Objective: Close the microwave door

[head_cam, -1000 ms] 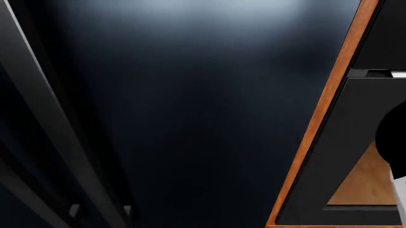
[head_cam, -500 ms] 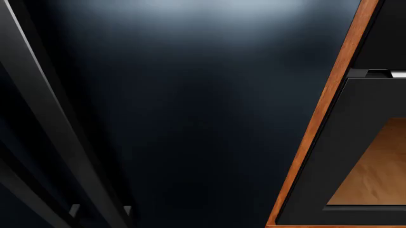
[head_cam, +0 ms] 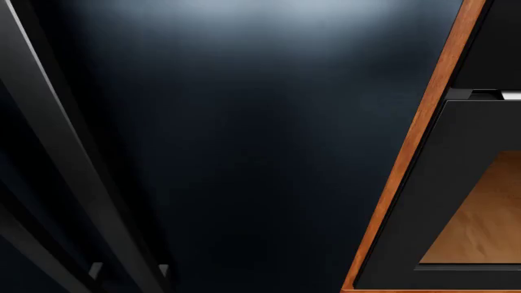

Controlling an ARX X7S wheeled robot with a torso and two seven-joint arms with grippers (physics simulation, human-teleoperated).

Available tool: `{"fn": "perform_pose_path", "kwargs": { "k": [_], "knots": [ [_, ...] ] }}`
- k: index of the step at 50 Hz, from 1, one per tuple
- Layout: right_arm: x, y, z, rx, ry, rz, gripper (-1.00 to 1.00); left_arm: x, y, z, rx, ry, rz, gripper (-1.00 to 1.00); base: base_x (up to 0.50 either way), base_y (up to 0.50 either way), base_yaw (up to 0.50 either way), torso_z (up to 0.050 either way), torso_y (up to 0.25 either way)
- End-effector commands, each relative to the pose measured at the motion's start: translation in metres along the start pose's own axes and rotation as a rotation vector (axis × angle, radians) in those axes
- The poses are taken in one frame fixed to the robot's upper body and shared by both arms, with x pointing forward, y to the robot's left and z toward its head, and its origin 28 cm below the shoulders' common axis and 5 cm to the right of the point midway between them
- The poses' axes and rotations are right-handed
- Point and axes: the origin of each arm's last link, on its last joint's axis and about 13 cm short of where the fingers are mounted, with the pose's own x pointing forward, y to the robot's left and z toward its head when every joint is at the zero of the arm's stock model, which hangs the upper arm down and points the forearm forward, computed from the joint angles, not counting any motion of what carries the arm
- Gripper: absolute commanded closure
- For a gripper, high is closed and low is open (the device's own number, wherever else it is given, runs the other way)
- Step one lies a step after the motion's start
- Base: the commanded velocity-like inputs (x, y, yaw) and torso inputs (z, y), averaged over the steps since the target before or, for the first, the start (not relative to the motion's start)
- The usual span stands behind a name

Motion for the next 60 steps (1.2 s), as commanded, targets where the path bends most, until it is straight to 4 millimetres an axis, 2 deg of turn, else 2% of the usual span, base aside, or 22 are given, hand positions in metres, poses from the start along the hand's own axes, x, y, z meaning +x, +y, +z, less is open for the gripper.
{"fn": "perform_pose_path", "kwargs": {
  "k": [1, 9, 15, 19, 28, 37, 43, 47, 55, 60],
  "knots": [
    [0.005, -0.007, -0.003, 0.064, 0.06, 0.025, -1.0, -0.001, 0.0, -0.001, 0.0, 0.003, -0.003, -1.0, 0.0, 0.0, 0.0, 0.0, 0.0],
    [0.01, -0.01, -0.003, 0.077, 0.079, 0.0, -1.0, -0.003, -0.001, -0.001, 0.002, 0.007, -0.008, -1.0, 0.0, 0.0, 0.0, 0.0, 0.0],
    [0.015, -0.017, -0.007, 0.11, 0.176, -0.068, -1.0, -0.003, -0.001, -0.002, 0.003, 0.008, -0.011, -1.0, 0.0, 0.0, 0.0, 0.0, 0.0],
    [0.016, -0.017, -0.006, 0.172, 0.211, 0.017, -1.0, -0.003, -0.002, -0.002, 0.002, 0.008, -0.013, -1.0, 0.0, 0.0, 0.0, 0.0, 0.0],
    [0.012, -0.013, -0.002, 0.156, 0.281, 0.035, -1.0, -0.004, -0.002, -0.002, 0.003, 0.009, -0.017, -1.0, 0.0, 0.0, 0.0, 0.0, 0.0],
    [0.016, -0.011, 0.003, 0.078, 0.294, 0.1, -1.0, -0.006, -0.003, -0.002, 0.004, 0.011, -0.023, -1.0, 0.0, 0.0, 0.0, 0.0, 0.0],
    [0.018, -0.016, 0.005, 0.062, 0.312, 0.079, -1.0, -0.006, -0.003, -0.003, 0.005, 0.012, -0.023, -1.0, 0.0, 0.0, 0.0, 0.0, 0.0],
    [0.016, -0.017, 0.004, -0.015, 0.41, 0.137, -1.0, -0.006, -0.003, -0.005, 0.008, 0.012, -0.023, -1.0, 0.0, 0.0, 0.0, 0.0, 0.0],
    [0.014, -0.021, 0.012, 0.103, 0.456, 0.246, -1.0, -0.007, -0.003, -0.005, 0.012, 0.014, -0.025, -1.0, 0.0, 0.0, 0.0, 0.0, 0.0],
    [0.013, -0.023, 0.012, 0.145, 0.446, 0.236, -1.0, -0.007, -0.003, -0.005, 0.011, 0.013, -0.024, -1.0, 0.0, 0.0, 0.0, 0.0, 0.0]
  ]
}}
